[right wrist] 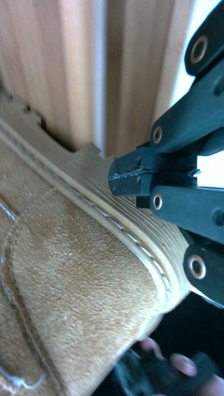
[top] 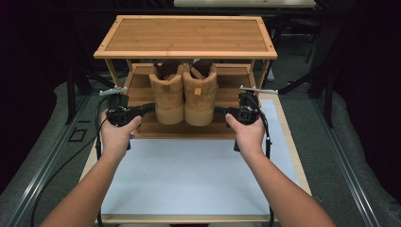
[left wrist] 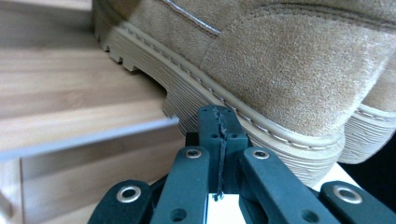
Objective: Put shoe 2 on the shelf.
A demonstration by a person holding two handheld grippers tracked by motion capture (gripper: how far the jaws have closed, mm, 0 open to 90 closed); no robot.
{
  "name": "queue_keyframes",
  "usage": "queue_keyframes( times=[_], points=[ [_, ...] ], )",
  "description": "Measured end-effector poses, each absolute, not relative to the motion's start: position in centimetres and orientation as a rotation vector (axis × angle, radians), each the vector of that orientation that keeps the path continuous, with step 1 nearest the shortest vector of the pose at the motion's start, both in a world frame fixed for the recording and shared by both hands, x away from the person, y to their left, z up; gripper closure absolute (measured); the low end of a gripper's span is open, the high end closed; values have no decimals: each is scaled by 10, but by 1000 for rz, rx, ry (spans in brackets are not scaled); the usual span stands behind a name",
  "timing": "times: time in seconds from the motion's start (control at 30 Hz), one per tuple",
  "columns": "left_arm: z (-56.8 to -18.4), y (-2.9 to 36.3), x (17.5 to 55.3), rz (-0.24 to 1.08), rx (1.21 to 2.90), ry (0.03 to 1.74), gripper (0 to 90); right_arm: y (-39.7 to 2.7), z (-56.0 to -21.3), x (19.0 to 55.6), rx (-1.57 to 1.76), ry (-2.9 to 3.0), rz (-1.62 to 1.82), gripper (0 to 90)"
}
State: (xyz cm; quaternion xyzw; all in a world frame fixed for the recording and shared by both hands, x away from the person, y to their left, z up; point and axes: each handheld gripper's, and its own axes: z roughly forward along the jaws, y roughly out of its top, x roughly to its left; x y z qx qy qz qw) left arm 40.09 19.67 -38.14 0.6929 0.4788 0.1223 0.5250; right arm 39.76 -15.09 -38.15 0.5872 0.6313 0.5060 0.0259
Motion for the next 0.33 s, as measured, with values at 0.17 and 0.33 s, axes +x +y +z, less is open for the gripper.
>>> queue_keyframes(
  times=[0.17,0.33],
  points=[
    [-380,193,421,263,1638,1181,900,-159,-392,424,1942,1814,1666,900],
    [-378,197,415,294,1685,1167,894,-162,-396,428,1942,1835,1680,847]
  ],
)
